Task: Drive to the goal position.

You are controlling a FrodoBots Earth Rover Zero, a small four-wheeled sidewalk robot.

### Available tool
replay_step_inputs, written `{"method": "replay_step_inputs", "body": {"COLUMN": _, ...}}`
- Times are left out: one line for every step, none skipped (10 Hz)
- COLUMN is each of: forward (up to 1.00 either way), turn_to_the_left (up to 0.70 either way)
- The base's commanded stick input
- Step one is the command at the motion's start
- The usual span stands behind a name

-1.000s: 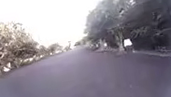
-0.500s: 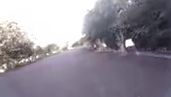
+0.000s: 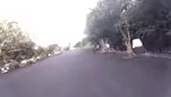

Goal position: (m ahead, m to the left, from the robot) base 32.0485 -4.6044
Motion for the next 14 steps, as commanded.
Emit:
{"method": "replay_step_inputs", "body": {"forward": 0.85, "turn_to_the_left": 0.00}}
{"method": "replay_step_inputs", "body": {"forward": 0.85, "turn_to_the_left": 0.00}}
{"method": "replay_step_inputs", "body": {"forward": 0.85, "turn_to_the_left": 0.00}}
{"method": "replay_step_inputs", "body": {"forward": 0.85, "turn_to_the_left": 0.00}}
{"method": "replay_step_inputs", "body": {"forward": 0.85, "turn_to_the_left": 0.00}}
{"method": "replay_step_inputs", "body": {"forward": 0.85, "turn_to_the_left": 0.00}}
{"method": "replay_step_inputs", "body": {"forward": 0.85, "turn_to_the_left": 0.00}}
{"method": "replay_step_inputs", "body": {"forward": 0.85, "turn_to_the_left": 0.00}}
{"method": "replay_step_inputs", "body": {"forward": 0.85, "turn_to_the_left": 0.00}}
{"method": "replay_step_inputs", "body": {"forward": 0.85, "turn_to_the_left": 0.00}}
{"method": "replay_step_inputs", "body": {"forward": 0.85, "turn_to_the_left": 0.00}}
{"method": "replay_step_inputs", "body": {"forward": 0.85, "turn_to_the_left": 0.00}}
{"method": "replay_step_inputs", "body": {"forward": 0.85, "turn_to_the_left": 0.00}}
{"method": "replay_step_inputs", "body": {"forward": 0.85, "turn_to_the_left": 0.00}}
